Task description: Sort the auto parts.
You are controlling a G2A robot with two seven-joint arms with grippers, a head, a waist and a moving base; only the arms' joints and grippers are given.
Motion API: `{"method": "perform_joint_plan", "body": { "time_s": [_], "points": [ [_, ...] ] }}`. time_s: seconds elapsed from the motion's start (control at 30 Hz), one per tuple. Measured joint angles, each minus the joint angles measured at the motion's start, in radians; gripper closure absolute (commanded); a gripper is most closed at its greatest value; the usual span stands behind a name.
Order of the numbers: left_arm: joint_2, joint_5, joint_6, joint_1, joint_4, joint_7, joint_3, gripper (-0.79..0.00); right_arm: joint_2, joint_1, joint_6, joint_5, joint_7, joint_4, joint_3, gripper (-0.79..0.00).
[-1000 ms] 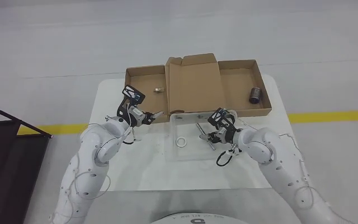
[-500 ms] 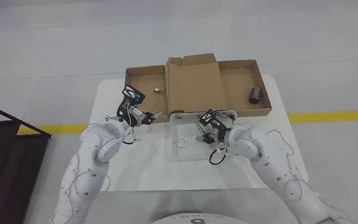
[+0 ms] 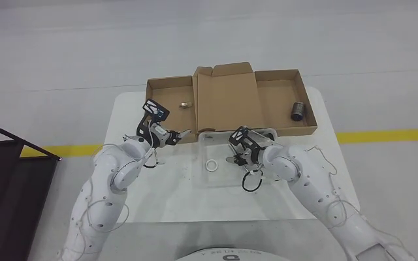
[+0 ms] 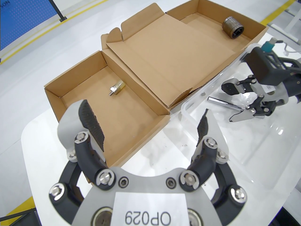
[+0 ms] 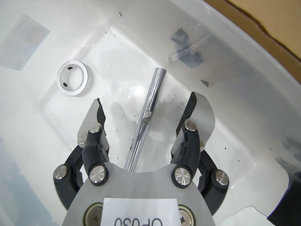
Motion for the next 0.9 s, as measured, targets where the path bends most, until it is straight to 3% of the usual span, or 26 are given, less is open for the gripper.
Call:
{"method": "perform_joint_plan", "body": {
  "time_s": [0.07, 0.17, 0.3, 0.37, 0.5, 0.9],
  "points": [
    [0.000, 0.000, 0.000, 0.000, 0.000, 0.000, 0.000, -0.785, -0.002, 0.009, 0.000, 0.006, 0.006, 0.014, -0.005, -0.582],
    [0.000, 0.000, 0.000, 0.000, 0.000, 0.000, 0.000, -0.785, -0.004, 0.022, -0.005, 0.010, 0.014, 0.031, -0.014, -0.388],
    [0.000, 0.000, 0.000, 0.000, 0.000, 0.000, 0.000, -0.785, -0.007, 0.035, -0.004, 0.001, 0.019, 0.043, -0.025, -0.277],
    [0.000, 0.000, 0.000, 0.000, 0.000, 0.000, 0.000, -0.785, -0.008, 0.039, -0.001, -0.007, 0.018, 0.044, -0.030, -0.166],
    [0.000, 0.000, 0.000, 0.000, 0.000, 0.000, 0.000, -0.785, -0.008, 0.040, 0.000, -0.016, 0.000, 0.038, -0.031, -0.022],
    [0.000, 0.000, 0.000, 0.000, 0.000, 0.000, 0.000, -0.785, 0.010, -0.024, -0.050, -0.040, -0.116, -0.057, 0.027, 0.000]
  ]
}}
